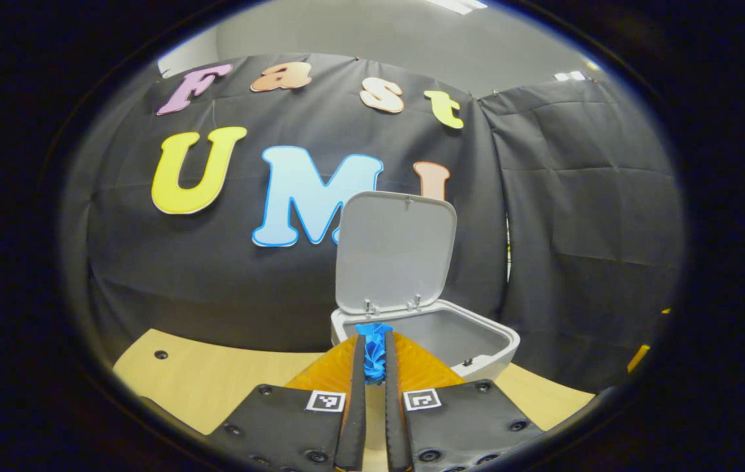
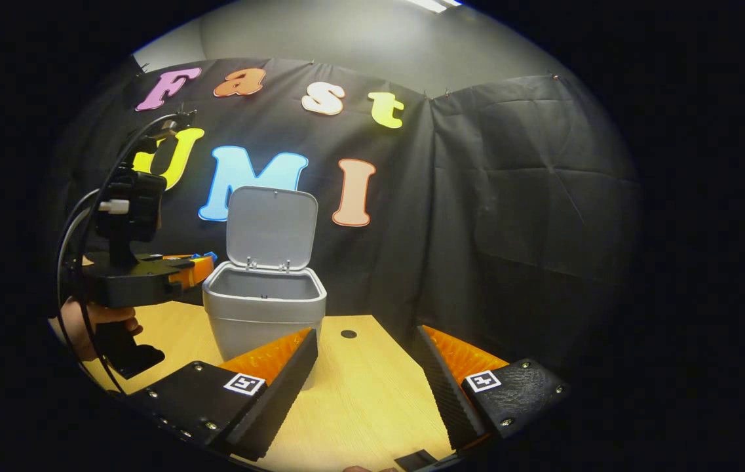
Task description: Press the lid of the desktop garbage bin to open it, pick up the crumpled paper on the desktop and throw it into the bin, then pick up the pop can on the desktop and drop it into the bin, and finally close the garbage bin lid.
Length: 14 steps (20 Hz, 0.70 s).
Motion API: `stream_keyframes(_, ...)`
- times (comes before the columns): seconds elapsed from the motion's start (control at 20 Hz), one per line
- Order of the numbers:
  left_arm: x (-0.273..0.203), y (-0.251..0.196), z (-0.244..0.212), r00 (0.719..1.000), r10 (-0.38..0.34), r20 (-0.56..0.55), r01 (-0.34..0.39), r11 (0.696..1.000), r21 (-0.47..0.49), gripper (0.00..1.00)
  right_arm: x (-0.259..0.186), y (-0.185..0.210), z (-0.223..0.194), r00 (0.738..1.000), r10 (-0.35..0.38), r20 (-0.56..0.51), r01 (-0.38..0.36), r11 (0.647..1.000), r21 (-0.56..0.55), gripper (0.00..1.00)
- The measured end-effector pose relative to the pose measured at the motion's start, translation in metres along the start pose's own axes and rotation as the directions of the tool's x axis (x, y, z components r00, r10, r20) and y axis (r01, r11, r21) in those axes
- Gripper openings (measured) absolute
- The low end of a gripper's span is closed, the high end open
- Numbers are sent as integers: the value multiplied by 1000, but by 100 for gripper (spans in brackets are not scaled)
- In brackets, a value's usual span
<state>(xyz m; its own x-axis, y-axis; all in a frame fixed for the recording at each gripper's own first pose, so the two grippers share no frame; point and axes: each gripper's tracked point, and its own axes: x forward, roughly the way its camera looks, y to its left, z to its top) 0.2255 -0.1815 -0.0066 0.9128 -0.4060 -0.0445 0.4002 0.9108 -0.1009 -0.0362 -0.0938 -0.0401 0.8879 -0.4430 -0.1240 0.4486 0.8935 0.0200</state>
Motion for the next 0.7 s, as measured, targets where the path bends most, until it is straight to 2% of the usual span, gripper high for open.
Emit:
stream_keyframes(0.1,15,-10,-7,1000,-19,-19,19,1000,14,18,-1,-7,-3,1000,-20,-4,20,1000,-5,95)
stream_keyframes(0.15,22,-13,-12,999,-21,-37,22,1000,22,20,-1,-10,-4,1000,-26,-8,26,1000,-6,95)
stream_keyframes(0.35,39,-12,-30,996,-2,-88,7,998,57,19,0,-16,-7,999,-47,-18,47,999,-2,95)
stream_keyframes(0.5,46,-17,-33,995,-18,-97,25,998,64,28,-1,-21,-11,997,-68,-28,68,998,-2,95)
stream_keyframes(0.6,49,-20,-39,993,-33,-110,40,997,62,41,-2,-25,-12,996,-80,-32,81,997,6,95)
stream_keyframes(0.7,51,-21,-43,992,-38,-123,45,997,58,46,-3,-25,-14,995,-88,-36,89,996,16,96)
